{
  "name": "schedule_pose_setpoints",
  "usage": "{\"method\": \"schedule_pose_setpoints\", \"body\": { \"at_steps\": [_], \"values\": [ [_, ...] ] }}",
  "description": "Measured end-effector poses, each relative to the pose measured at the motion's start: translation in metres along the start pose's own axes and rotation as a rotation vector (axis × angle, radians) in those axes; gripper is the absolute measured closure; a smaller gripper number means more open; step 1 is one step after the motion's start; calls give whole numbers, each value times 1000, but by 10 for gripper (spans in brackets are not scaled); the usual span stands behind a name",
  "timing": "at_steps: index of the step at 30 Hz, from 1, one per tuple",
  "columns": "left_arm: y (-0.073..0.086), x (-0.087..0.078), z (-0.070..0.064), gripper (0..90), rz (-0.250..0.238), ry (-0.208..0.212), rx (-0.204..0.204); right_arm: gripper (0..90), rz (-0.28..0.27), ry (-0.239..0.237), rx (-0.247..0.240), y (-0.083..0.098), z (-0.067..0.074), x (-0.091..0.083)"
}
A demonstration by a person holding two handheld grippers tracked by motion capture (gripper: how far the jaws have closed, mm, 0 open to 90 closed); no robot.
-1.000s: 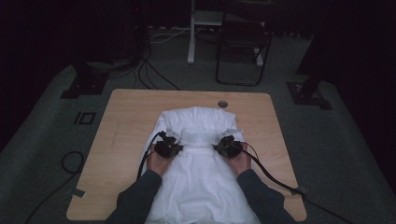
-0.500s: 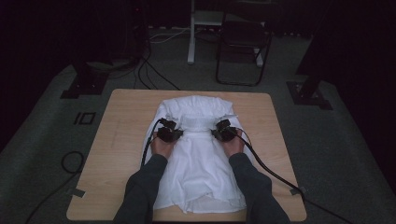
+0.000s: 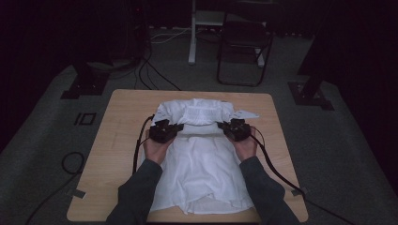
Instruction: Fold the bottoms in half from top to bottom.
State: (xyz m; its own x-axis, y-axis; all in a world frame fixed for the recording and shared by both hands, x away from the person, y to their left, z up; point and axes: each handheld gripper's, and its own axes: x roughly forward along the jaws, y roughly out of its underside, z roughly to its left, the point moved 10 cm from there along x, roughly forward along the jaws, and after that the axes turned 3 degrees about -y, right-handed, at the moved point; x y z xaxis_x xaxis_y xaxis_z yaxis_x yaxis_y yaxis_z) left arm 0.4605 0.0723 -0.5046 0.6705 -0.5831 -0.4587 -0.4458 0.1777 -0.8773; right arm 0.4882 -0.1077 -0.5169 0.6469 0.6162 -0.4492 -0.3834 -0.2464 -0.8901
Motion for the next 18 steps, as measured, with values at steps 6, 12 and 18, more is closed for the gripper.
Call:
{"method": "schedule_pose_setpoints", "body": {
  "at_steps": [6, 12, 18],
  "values": [
    [22, -29, -30, 863, 15, 52, 25, 856, -11, -67, -51, 8, 27, -40],
    [98, -8, -27, 830, 201, 60, -16, 853, 158, -117, -18, 81, 38, -26],
    [121, 2, -22, 610, 265, 87, -68, 640, 252, -117, 39, 116, 36, -11]
  ]
}}
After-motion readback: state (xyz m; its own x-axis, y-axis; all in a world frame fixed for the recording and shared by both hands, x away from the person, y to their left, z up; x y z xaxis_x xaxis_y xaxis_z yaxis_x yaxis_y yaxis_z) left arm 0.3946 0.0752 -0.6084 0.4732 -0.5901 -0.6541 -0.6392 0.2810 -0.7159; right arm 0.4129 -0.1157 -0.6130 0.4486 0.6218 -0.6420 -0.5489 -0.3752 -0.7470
